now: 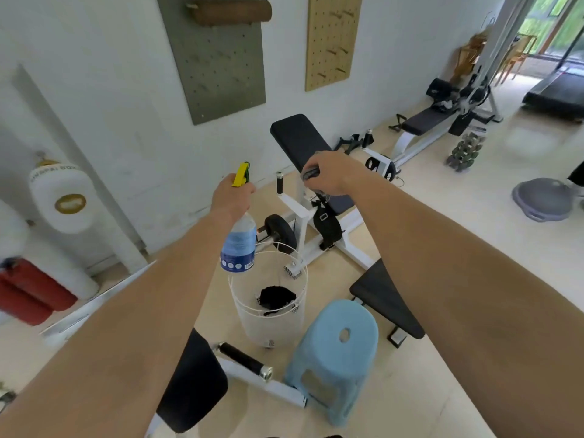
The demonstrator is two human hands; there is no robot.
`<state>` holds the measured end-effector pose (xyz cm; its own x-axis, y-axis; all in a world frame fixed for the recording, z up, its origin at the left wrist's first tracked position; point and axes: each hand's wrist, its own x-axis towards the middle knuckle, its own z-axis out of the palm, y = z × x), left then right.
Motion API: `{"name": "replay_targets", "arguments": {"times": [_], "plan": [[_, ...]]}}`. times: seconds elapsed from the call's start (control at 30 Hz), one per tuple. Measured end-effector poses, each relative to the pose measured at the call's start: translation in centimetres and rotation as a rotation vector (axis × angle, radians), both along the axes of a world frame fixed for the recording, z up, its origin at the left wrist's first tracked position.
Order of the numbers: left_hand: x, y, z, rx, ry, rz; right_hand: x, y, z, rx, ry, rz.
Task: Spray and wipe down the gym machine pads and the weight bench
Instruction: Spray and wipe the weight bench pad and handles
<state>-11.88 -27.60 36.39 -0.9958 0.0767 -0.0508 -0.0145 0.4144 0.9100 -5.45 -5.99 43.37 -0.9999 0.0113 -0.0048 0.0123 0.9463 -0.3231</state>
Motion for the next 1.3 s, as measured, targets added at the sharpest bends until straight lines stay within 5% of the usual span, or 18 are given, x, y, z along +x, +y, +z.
{"name": "replay_targets", "arguments": {"times": [0.67, 1.3], "plan": [[-2.8, 43.3, -2.6, 0.051, -0.001, 0.192, -5.4, 45.3, -4.3, -0.248, 0.024, 0.062], [-11.6, 54.9, -5.1, 0.036, 0.011, 0.182, -16.5, 57.3, -6.8, -0.329, -0.092, 0.000]]}}
